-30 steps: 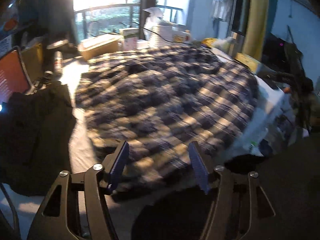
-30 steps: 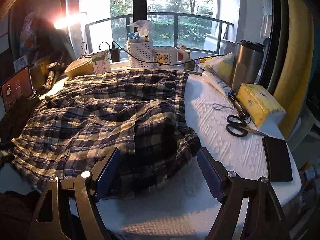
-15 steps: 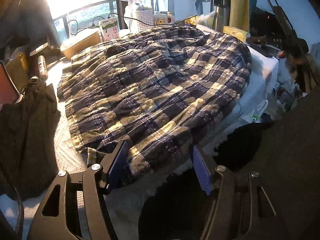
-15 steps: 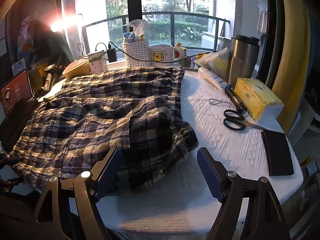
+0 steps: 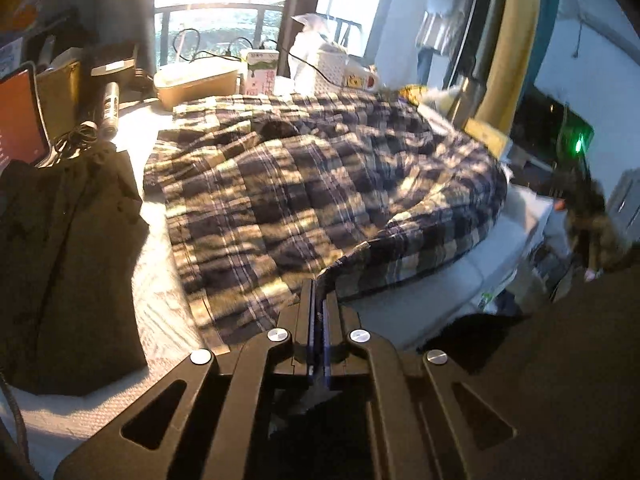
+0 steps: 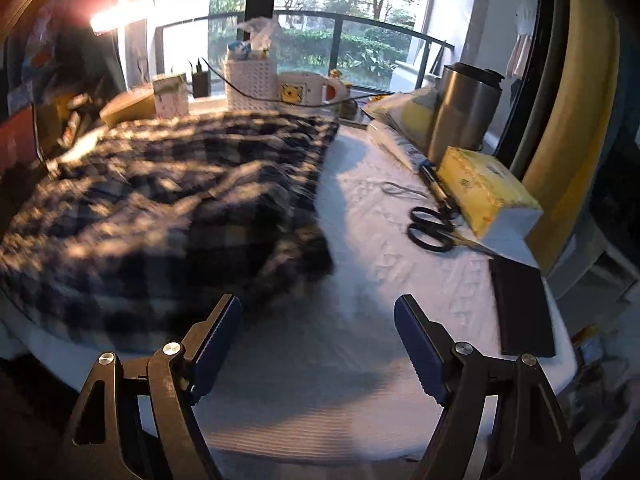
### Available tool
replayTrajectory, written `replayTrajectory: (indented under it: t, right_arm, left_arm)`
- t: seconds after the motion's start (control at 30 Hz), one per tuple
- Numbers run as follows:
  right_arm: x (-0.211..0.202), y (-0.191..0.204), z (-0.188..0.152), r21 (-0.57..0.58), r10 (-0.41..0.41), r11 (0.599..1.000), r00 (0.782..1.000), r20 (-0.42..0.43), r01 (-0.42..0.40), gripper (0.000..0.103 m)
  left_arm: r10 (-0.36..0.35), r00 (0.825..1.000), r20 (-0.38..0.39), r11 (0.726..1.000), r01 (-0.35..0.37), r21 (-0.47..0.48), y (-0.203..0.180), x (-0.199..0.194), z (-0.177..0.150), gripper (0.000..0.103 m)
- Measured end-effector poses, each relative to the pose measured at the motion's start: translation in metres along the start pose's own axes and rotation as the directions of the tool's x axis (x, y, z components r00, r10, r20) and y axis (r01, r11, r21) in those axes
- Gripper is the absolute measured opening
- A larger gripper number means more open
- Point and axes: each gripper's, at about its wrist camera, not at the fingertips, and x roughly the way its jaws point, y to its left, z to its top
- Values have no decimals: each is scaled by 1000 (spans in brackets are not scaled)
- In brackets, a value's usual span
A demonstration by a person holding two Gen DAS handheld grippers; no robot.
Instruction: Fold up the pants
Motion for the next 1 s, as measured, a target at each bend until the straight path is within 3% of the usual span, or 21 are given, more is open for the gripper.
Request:
replayTrajectory:
  t: [0.2,0.3,0.43,0.53,0.6,0.63,1.0]
  right_arm:
    - [7,17,-14,-240,-116,964,993,10,115,81]
    - [18,33,-16,-324,-94,940,994,48,104,81]
    - [31,46,-7,-353,-83,928,990,111,117,81]
    - [36,47,0,-353,-39,932,992,124,81,80]
    - [37,45,2,-346,19,938,994,110,20,48]
    - [38,42,4,-338,27,941,994,101,9,24]
    - [5,12,21,-137,56,990,978,203,-29,22]
  left_arm:
    - [-6,1000,10,1000,6,-29,8,0,14,1]
    - [8,1000,-6,1000,-8,-28,10,7,17,1]
    - [31,1000,1,999,-31,-24,9,6,21,1]
    - [29,1000,12,999,-29,-37,12,3,23,1]
    - [27,1000,14,999,-27,-42,12,2,25,1]
    - [26,1000,16,999,-25,-42,12,1,26,1]
    - [35,993,110,999,-36,7,-9,-18,79,1]
